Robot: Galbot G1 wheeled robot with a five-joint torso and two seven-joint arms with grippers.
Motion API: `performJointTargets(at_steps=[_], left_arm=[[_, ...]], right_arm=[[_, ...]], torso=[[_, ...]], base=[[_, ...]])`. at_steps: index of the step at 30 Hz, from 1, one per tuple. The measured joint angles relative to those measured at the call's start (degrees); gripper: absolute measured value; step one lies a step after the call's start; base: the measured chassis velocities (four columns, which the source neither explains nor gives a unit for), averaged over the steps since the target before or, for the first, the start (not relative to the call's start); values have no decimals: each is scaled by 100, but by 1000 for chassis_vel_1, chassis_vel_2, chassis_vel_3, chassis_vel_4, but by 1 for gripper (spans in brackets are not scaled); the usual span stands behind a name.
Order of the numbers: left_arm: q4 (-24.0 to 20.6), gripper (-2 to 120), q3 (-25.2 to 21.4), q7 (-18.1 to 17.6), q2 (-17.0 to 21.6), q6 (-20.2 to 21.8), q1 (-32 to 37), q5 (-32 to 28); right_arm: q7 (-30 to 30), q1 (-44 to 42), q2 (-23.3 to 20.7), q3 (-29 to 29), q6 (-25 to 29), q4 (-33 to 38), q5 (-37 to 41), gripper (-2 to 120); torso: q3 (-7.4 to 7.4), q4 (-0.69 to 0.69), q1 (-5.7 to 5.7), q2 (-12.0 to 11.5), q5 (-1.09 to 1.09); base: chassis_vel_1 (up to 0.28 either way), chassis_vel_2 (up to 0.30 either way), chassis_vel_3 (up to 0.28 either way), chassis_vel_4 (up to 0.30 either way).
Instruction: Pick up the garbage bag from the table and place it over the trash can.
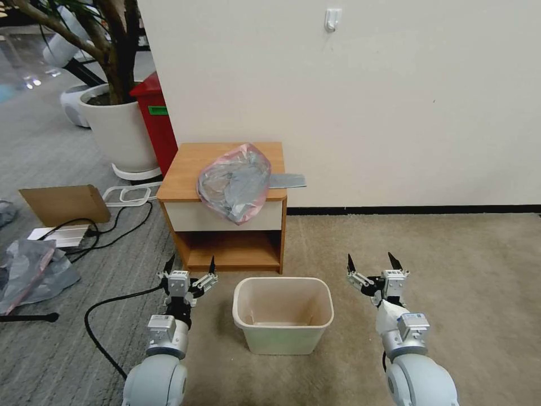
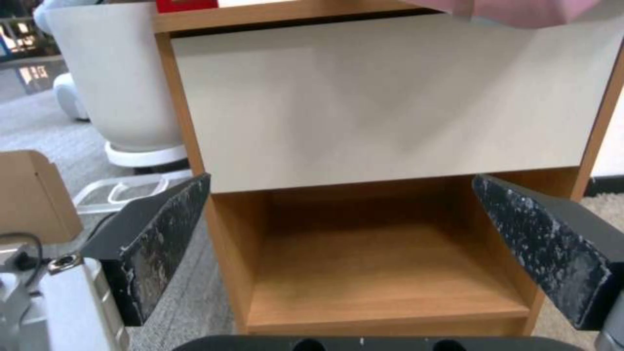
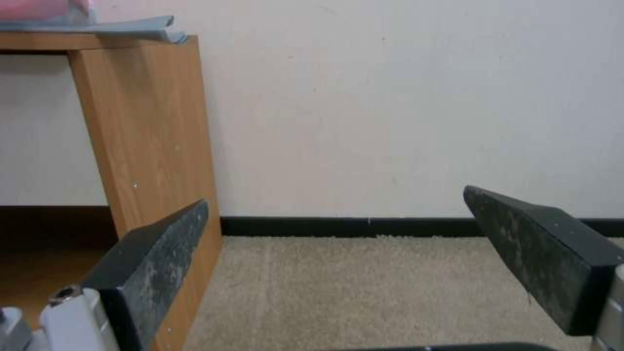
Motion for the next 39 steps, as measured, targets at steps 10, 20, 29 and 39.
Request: performJointTargets(at_steps=[10,20,29,39], left_arm=[[0,100,0,0,0,0,0,0],[0,100,0,0,0,0,0,0],[0,100,0,0,0,0,0,0],[-255,100,-48,-7,48,103,219,-45]], right_arm=[[0,0,0,0,0,0,0,100],[0,0,0,0,0,0,0,100],[0,0,0,0,0,0,0,100],[30,-191,51,-15,-12,209,-46,100]], torso=[[0,0,0,0,0],[0,0,0,0,0],[0,0,0,0,0],[0,0,0,0,-1]], base=[[0,0,0,0],[0,0,0,0],[0,0,0,0],[0,0,0,0]])
